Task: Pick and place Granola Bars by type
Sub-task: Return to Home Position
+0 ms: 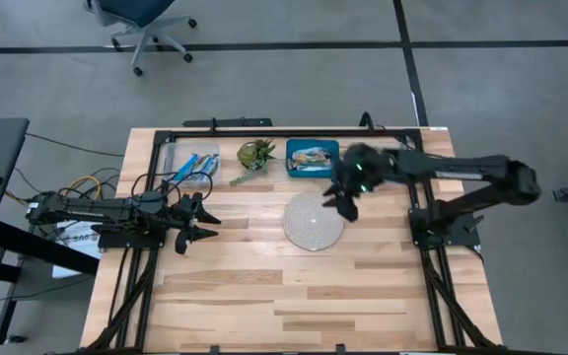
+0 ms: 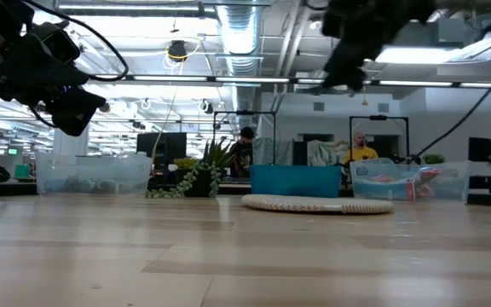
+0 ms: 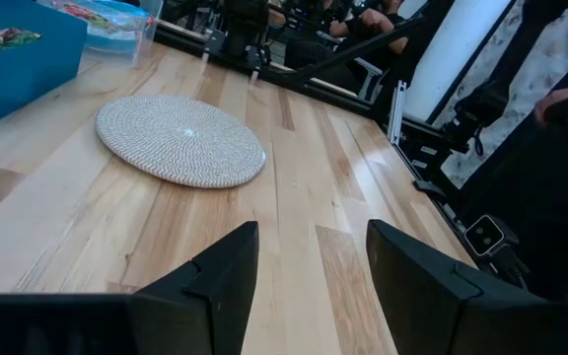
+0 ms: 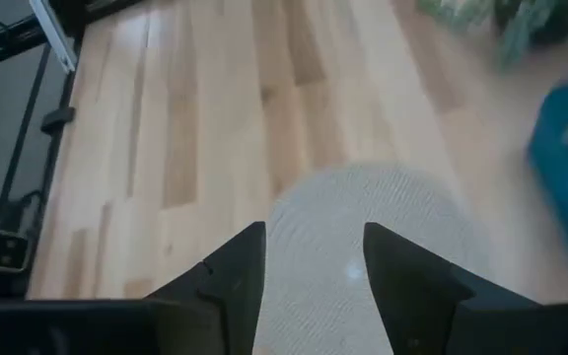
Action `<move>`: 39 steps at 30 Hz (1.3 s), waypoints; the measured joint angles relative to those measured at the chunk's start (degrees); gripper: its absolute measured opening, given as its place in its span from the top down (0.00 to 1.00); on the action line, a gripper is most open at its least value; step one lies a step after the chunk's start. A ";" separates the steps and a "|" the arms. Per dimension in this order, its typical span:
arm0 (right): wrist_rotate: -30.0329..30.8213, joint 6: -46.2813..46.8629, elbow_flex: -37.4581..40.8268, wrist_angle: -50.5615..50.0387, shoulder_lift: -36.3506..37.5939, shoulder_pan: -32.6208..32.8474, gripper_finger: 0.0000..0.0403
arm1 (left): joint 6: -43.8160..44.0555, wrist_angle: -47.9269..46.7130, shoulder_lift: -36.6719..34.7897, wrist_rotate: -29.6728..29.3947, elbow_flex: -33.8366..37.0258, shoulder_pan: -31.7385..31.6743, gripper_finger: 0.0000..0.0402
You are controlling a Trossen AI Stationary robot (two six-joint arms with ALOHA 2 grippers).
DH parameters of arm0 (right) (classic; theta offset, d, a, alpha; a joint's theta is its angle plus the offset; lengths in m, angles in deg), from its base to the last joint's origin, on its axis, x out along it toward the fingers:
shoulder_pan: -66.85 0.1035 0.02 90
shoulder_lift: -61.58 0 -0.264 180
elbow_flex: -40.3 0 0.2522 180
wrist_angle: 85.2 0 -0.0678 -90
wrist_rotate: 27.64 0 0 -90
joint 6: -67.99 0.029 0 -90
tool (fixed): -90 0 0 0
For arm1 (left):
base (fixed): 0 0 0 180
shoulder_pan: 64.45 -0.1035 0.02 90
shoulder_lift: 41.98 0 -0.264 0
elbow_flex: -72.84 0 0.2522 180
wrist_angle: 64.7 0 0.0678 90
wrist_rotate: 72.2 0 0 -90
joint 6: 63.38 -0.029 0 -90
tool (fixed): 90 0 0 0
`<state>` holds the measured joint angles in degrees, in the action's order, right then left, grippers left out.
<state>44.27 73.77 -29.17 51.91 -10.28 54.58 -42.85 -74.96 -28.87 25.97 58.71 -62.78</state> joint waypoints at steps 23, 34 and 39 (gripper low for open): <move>21.25 22.79 34.08 13.83 35.19 19.74 0.62 | 0.00 -0.01 0.00 -0.01 0.00 0.00 0.54; 22.74 23.92 40.82 21.24 42.27 18.42 0.62 | 0.00 -0.01 0.00 0.01 0.00 0.02 0.54; 22.67 24.77 43.17 20.42 47.67 16.69 0.62 | 0.00 -0.01 0.00 -0.01 0.00 0.01 0.54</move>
<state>66.94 98.55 13.99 72.33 37.40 71.27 -42.85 -74.97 -28.87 25.96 58.71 -62.77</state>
